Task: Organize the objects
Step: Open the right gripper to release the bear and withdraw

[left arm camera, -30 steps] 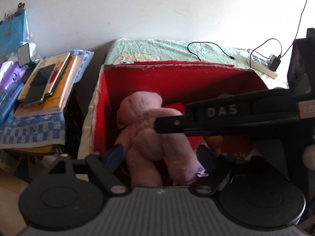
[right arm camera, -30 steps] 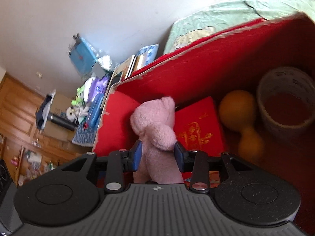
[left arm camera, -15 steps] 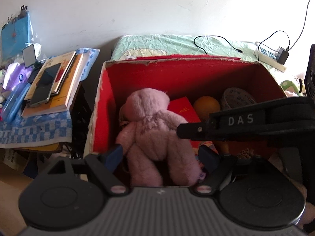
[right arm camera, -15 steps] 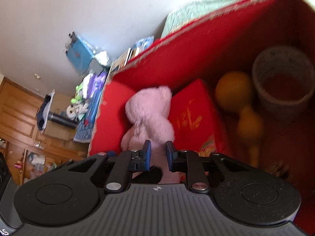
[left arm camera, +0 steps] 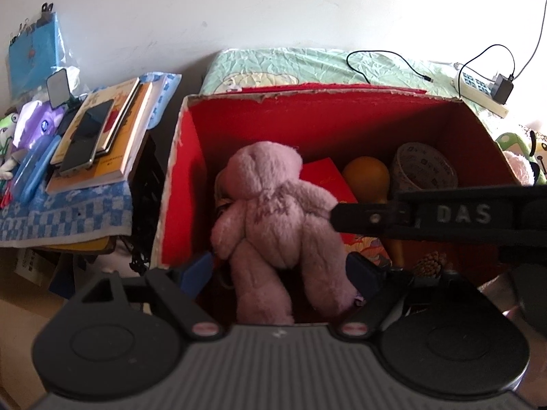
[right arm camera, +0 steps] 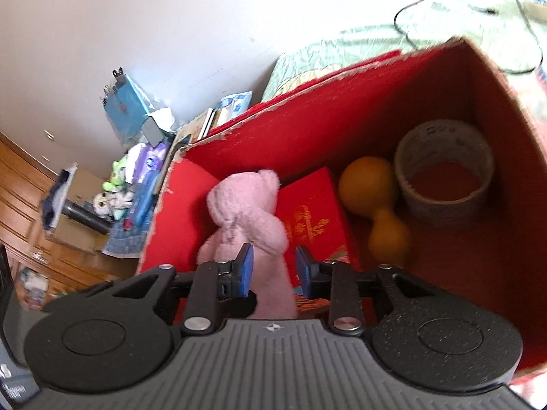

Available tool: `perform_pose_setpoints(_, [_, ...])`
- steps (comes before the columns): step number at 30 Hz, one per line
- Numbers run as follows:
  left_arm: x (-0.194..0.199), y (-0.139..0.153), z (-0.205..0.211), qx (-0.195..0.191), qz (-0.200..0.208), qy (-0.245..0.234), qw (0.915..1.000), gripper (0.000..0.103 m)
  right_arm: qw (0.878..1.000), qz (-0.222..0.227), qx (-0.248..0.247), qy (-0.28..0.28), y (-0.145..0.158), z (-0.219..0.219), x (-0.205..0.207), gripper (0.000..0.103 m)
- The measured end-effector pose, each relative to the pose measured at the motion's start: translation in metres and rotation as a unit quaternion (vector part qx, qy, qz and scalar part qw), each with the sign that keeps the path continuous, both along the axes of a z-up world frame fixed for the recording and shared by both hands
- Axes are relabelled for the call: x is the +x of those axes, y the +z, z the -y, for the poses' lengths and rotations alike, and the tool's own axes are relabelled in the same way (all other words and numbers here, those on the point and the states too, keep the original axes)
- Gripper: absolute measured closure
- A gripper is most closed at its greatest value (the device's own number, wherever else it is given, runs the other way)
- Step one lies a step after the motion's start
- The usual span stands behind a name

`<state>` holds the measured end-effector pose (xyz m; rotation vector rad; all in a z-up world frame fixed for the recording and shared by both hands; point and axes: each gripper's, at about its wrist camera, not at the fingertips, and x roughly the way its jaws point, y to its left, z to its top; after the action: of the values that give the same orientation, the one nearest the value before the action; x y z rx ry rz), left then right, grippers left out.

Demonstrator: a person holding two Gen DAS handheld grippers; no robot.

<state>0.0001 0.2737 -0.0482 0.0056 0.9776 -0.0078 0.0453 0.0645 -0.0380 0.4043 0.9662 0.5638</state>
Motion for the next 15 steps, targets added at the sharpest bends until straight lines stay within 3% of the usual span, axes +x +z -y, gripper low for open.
perform_pose_setpoints(15, [-0.001, 0.009, 0.029, 0.06, -0.005, 0.028, 0.9978, 0.016, 0.998, 0.062, -0.028, -0.012, 0.014, 0.028, -0.019, 0.063])
